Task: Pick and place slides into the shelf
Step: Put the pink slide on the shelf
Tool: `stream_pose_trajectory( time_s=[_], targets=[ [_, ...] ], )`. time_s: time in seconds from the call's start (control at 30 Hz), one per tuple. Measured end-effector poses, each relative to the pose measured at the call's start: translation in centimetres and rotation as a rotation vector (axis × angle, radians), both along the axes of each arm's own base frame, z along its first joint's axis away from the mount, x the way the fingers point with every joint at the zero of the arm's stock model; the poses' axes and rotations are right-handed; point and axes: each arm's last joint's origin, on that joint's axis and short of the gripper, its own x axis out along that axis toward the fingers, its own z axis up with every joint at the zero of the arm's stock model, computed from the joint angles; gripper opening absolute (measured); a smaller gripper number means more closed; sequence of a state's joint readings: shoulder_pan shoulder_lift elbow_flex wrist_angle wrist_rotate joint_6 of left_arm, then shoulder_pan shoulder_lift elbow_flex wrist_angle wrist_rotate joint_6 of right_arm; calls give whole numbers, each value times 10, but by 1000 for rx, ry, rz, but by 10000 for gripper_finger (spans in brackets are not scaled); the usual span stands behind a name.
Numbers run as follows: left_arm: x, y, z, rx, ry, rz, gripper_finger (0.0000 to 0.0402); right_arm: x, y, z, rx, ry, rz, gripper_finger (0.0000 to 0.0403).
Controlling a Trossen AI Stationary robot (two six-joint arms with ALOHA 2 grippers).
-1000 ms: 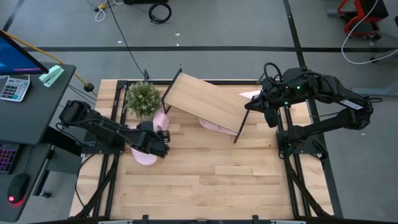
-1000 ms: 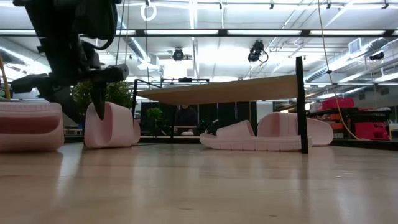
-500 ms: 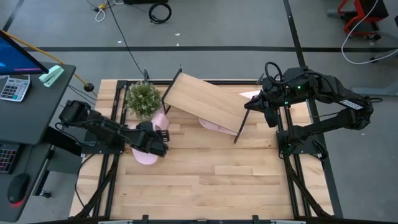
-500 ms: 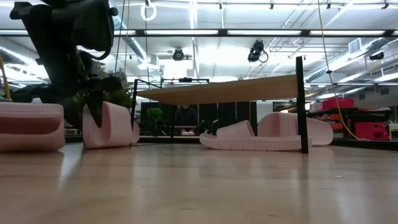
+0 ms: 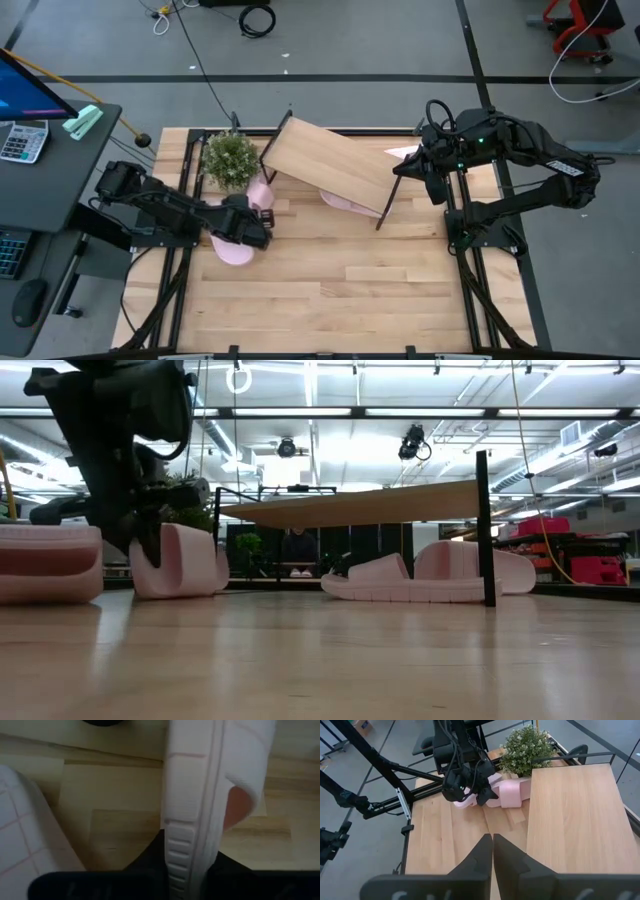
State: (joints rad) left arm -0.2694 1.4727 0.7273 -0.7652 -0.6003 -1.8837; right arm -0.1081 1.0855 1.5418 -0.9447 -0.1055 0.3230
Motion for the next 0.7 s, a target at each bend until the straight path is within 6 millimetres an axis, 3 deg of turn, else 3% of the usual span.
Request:
stream_pose_trajectory(
  time_s=[0.7],
  targets=[
    [-14,-16,0,-11,37,23,42,0,0,0,-3,0,2,18]
  ],
)
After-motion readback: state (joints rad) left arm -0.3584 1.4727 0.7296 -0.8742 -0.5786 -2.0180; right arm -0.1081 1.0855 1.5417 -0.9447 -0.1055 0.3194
